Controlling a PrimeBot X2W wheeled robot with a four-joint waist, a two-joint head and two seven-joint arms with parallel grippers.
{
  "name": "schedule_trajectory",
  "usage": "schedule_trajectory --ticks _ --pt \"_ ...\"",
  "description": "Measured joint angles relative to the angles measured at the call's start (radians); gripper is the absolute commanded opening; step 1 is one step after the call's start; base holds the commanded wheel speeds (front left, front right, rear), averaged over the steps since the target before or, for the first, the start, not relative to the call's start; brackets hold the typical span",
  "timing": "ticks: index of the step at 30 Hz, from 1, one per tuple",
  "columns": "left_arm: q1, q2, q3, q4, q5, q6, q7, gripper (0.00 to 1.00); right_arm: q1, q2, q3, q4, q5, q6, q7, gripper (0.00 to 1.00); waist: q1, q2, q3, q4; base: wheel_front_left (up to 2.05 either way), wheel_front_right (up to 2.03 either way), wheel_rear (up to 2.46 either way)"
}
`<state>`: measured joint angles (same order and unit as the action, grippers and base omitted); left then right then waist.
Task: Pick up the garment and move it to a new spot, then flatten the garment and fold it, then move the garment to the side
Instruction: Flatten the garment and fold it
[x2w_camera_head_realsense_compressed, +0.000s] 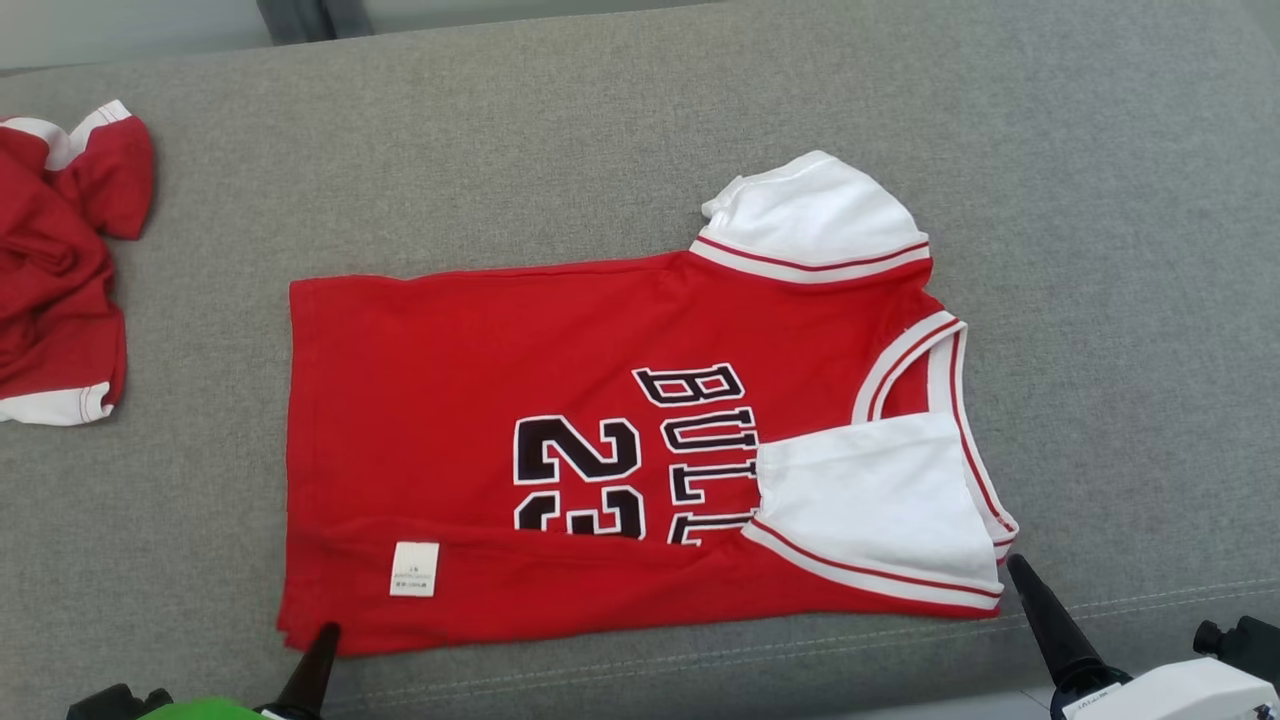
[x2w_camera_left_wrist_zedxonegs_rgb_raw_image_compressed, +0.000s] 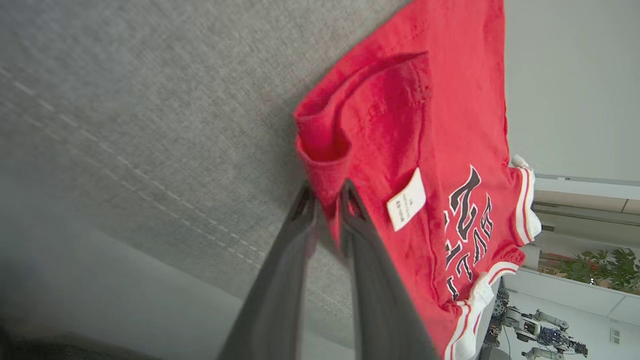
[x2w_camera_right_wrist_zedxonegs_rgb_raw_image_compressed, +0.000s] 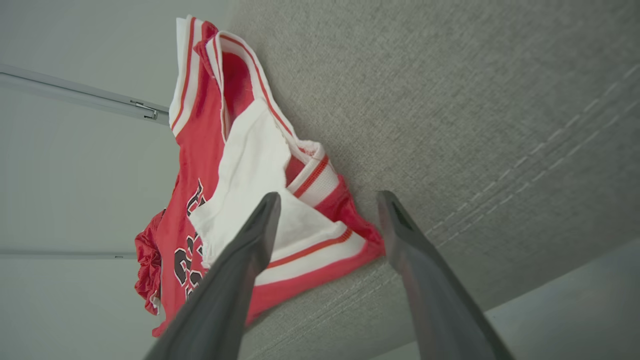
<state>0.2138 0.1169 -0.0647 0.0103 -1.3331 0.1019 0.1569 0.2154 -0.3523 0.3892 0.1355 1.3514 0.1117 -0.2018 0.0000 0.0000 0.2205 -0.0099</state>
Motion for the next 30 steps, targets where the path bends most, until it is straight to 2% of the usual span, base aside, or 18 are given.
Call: schedule_trajectory --ticks 6,12,19,24,30 --pt "0.021 -0.002 -0.004 0.015 0.005 0.005 -0.002 1.00 0.000 -0.002 0.000 0.005 -0.008 -0.008 0.000 1.00 0.0000 0.0000 -0.009 0.002 0.00 0.00 0.00" --pt "0.023 0.009 -0.005 0.021 0.055 0.013 -0.018 1.00 -0.001 -0.022 -0.006 0.007 -0.035 -0.009 -0.006 1.00 0.0000 0.0000 -0.014 0.002 0.00 0.00 0.00" --pt "0.017 0.096 -0.006 -0.032 0.127 0.013 -0.018 1.00 -0.038 -0.096 -0.028 -0.018 -0.079 -0.018 -0.004 1.00 0.0000 0.0000 -0.016 0.000 0.00 0.00 0.00" --pt "-0.054 0.184 -0.023 -0.119 0.185 -0.007 0.013 1.00 -0.117 -0.163 -0.048 -0.057 -0.111 -0.036 0.029 1.00 0.0000 0.0000 0.001 0.003 0.00 0.00 0.00" --pt "-0.206 0.273 -0.049 -0.168 0.195 -0.043 0.095 1.00 -0.292 -0.216 -0.049 -0.096 -0.133 -0.079 0.119 1.00 0.0000 0.0000 0.051 0.008 0.00 0.00 0.00"
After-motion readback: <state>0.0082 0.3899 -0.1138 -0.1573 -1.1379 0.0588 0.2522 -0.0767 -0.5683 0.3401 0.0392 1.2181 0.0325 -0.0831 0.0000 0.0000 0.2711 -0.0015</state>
